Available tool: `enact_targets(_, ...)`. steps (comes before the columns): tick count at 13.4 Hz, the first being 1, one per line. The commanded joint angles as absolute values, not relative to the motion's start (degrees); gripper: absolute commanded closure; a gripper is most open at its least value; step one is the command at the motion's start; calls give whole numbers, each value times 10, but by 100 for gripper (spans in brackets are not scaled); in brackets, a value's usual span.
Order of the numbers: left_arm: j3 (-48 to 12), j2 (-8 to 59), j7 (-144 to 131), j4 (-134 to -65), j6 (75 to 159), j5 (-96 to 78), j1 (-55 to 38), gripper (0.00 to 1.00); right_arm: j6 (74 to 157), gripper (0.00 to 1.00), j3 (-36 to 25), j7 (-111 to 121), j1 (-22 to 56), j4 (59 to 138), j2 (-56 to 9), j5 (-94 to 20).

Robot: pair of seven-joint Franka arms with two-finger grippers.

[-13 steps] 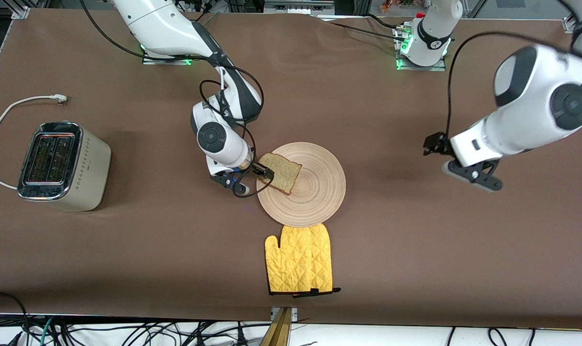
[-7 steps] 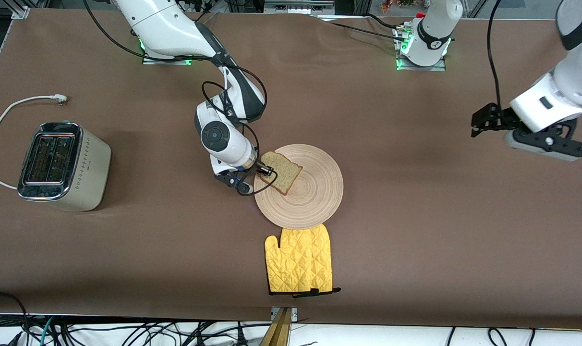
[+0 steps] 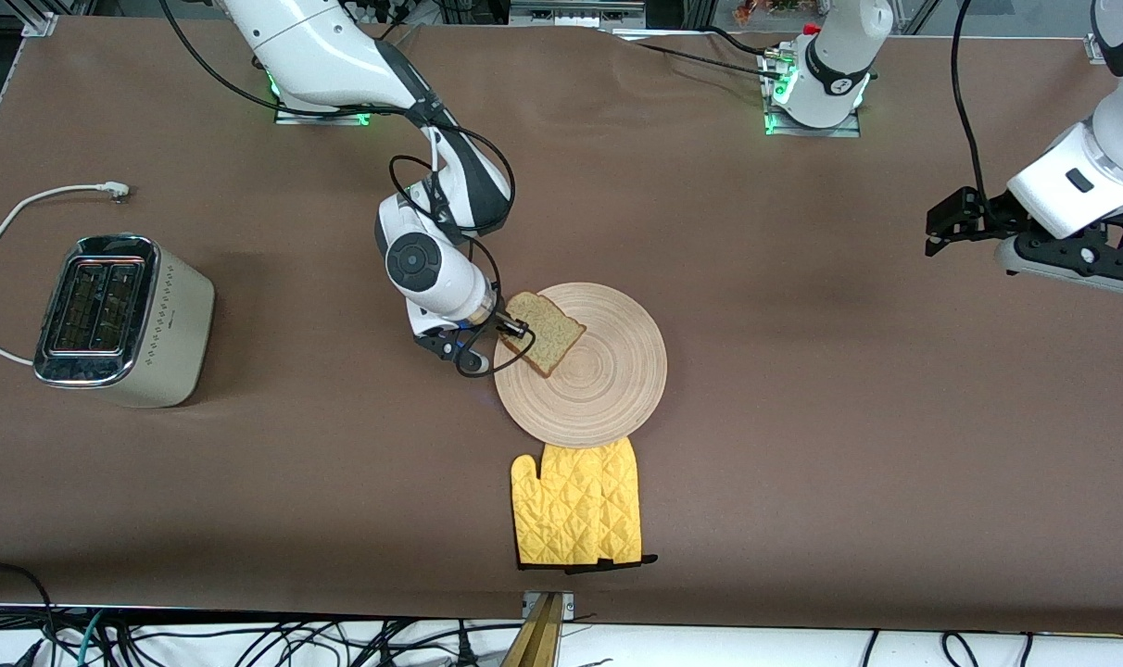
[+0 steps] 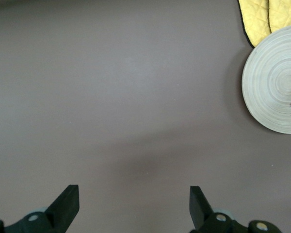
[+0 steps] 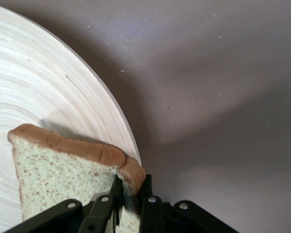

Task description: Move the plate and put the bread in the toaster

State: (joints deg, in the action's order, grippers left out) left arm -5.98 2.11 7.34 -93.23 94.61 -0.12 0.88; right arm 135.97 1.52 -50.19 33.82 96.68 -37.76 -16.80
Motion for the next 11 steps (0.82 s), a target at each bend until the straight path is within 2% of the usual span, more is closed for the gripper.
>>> enact_targets(1, -68, 12, 75, -940, 953, -4, 30, 0, 1306, 100, 17, -499, 331, 934, -373, -178)
enact_targets(5, -67, 15, 71, -933, 941, -4, 29, 0, 1214, 100, 13, -497, 315, 880, -371, -178)
enact_targets(8, -65, 15, 71, -933, 938, -3, 30, 0, 1215, 100, 13, -499, 316, 879, -380, -173)
enact_targets(11, -69, 14, 67, -933, 938, 14, 29, 0, 1243, 100, 13, -490, 320, 879, -420, -135)
